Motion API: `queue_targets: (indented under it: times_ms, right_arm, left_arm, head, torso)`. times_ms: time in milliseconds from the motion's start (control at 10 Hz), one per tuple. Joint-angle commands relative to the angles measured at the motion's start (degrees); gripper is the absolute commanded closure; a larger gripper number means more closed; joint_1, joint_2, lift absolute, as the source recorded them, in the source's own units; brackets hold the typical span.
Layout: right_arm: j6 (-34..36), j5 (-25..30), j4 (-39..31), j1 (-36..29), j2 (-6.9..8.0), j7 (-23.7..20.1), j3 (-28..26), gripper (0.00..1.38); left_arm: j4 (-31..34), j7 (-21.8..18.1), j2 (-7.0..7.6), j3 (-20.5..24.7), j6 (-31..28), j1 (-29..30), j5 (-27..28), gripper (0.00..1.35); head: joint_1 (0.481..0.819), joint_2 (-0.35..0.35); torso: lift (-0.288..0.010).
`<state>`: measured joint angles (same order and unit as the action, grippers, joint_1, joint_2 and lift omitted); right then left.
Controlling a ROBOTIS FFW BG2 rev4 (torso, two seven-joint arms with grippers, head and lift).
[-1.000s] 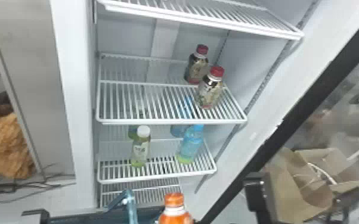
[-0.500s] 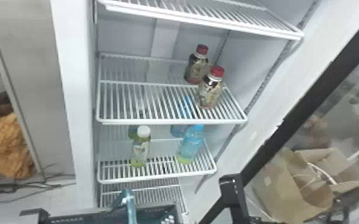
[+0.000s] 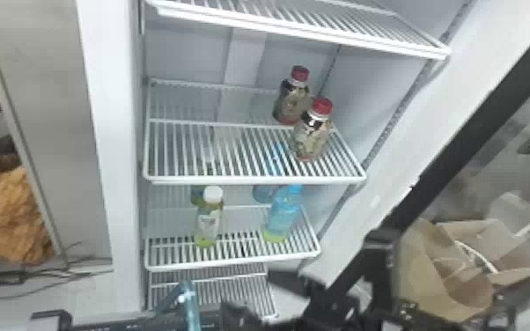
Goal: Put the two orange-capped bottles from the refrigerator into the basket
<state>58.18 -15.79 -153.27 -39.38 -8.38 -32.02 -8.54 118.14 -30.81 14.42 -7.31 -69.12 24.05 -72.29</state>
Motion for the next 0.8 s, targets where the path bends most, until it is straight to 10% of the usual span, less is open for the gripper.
queue_targets:
  times_ms: [0,700]
  right_arm:
    - [-13.0,2.2,-0.8,-2.7,1.52,1.9,-0.7,0.10]
    - [-58.7,4.5,13.4,-7.2,5.21,10.6,-0.6,0.11]
  left_arm:
    - [0.1,0.1,-0.01,0.0,0.1,0.0,0.0,1.21]
    - [0.1,0.1,-0.01,-0.1,0.2,0.1,0.0,1.21]
  head:
    - [0.695,-0.350]
    - [0.695,-0.350]
  torso:
    - [-0.040]
    - [-0.040]
